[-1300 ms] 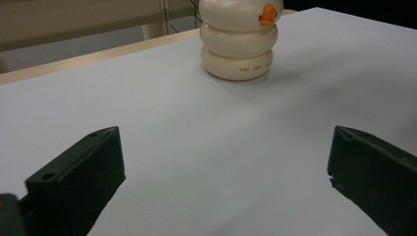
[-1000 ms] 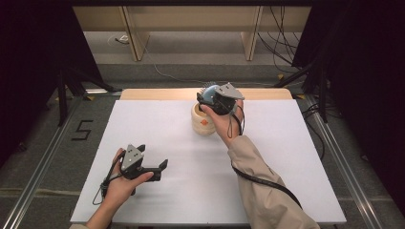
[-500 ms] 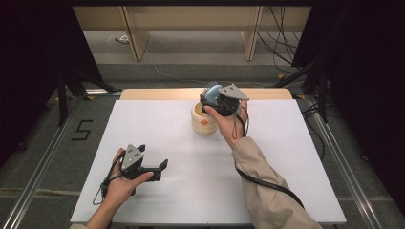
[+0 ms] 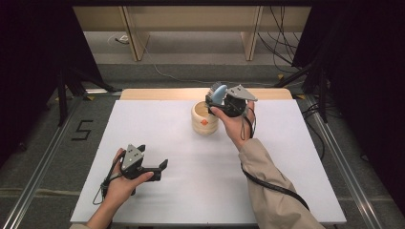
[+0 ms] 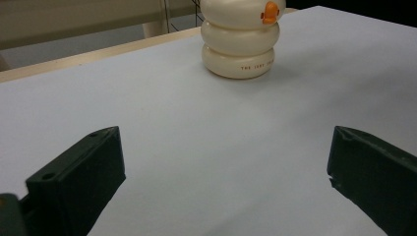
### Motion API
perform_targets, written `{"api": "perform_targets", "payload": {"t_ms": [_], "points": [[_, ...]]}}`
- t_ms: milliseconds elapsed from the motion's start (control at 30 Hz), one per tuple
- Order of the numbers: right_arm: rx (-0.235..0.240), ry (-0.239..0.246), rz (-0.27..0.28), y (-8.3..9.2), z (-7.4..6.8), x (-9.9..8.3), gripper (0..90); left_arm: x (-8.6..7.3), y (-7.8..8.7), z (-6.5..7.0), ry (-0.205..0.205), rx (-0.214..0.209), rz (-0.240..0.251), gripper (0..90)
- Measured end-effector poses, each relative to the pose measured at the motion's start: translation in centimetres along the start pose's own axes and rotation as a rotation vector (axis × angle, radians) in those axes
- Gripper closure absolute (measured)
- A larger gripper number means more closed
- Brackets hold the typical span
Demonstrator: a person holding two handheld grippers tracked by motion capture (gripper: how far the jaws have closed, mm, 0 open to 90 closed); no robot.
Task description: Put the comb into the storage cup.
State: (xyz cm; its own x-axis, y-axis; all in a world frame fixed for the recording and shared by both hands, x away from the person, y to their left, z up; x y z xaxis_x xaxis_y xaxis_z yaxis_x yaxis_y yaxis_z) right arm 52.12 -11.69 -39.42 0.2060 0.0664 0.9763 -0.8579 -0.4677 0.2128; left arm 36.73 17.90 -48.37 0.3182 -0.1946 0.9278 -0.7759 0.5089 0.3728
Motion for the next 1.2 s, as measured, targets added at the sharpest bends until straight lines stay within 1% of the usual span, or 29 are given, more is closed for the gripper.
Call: {"api": "perform_targets", "payload": {"t_ms": [133,233,300,567,667,767,900,1200], "points": [[0.026,-0.004,-0.007,0.4,0.1,0.2,11.1,0.0,0.0,0.0,0.0,0.002,0.0,0.5],[0.05,-0.001,-0.032,0.7,0.2,0.2,7.9,0.0,0.0,-0.1,0.0,0.003,-0.001,0.6],[0.07,-0.008,-0.048,1.0,0.3,0.1,7.0,0.0,0.0,-0.1,0.001,0.005,0.0,0.7],[0.113,-0.026,-0.094,2.2,1.2,-0.1,4.6,0.0,0.0,-0.2,0.003,0.009,-0.001,0.8],[0.115,-0.016,-0.106,2.5,1.5,-0.3,4.5,-0.1,-0.1,-0.2,0.003,0.011,-0.003,0.8],[0.115,-0.021,-0.109,2.8,1.7,-0.6,4.6,-0.1,-0.1,-0.2,0.001,0.013,-0.005,0.8],[0.123,-0.012,-0.119,3.2,1.9,-1.0,4.5,-0.1,-0.1,-0.2,0.001,0.013,-0.006,0.9],[0.126,0.009,-0.145,4.7,2.6,-2.2,4.5,-0.1,-0.1,-0.3,0.002,0.016,-0.004,0.9]]}}
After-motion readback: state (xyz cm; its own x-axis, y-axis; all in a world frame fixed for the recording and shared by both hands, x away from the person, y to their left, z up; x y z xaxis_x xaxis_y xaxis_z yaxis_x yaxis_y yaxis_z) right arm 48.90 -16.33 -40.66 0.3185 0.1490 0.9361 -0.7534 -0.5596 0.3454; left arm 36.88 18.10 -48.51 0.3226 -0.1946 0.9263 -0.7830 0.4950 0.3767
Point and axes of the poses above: each handheld gripper's, and its own axes: y roughly backward along the jaws, x roughly out of its top, z roughly to its right, the point moved 2 cm from there along -y, roughly forward along the jaws, and after that the axes turned 1 degree about -y, right-handed, at the moved point
